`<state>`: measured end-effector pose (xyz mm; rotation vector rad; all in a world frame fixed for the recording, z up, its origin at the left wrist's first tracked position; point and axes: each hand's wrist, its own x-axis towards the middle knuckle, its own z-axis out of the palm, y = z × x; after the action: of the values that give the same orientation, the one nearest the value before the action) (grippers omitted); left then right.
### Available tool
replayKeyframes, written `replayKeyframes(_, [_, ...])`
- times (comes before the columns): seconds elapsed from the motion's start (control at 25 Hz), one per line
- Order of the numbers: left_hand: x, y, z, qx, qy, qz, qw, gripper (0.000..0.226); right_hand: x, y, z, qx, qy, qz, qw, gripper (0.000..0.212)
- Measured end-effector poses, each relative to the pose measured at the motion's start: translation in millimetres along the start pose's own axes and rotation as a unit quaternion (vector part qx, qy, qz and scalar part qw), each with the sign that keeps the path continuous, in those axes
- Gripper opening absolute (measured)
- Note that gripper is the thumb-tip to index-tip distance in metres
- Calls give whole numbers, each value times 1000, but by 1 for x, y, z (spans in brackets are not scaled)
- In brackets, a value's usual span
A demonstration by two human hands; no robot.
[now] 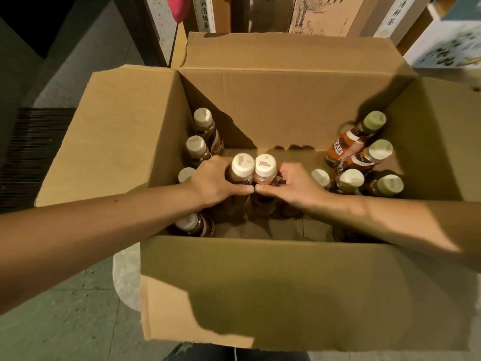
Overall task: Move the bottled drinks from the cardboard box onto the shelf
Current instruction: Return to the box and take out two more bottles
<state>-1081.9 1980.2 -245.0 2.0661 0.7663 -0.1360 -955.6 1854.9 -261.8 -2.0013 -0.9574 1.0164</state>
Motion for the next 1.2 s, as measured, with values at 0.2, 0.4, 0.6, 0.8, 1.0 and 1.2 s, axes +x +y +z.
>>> replayKeyframes(0.2, [-27,33,-41,-142,40,30,989,24,-24,-47,-19,119,43,-32,991,35])
replayKeyframes(0.4, [-54,67,-85,-187,96,130,969,17,-35,-103,-38,134,130,-105,977,34])
replayKeyframes(0.6, [-72,101,-136,-185,195,193,944,6,-40,-171,-56,163,146,-184,958,18])
replayKeyframes(0.8, [-106,120,-180,-169,280,198,924,8,-35,-236,-60,121,146,-245,951,24])
replayKeyframes(1.0, [-162,105,-203,-171,391,154,891,23,-30,-292,-28,88,71,-308,945,26])
replayKeyframes(1.2, [-239,53,-210,-222,533,50,815,30,-37,-336,56,55,-49,-366,928,37])
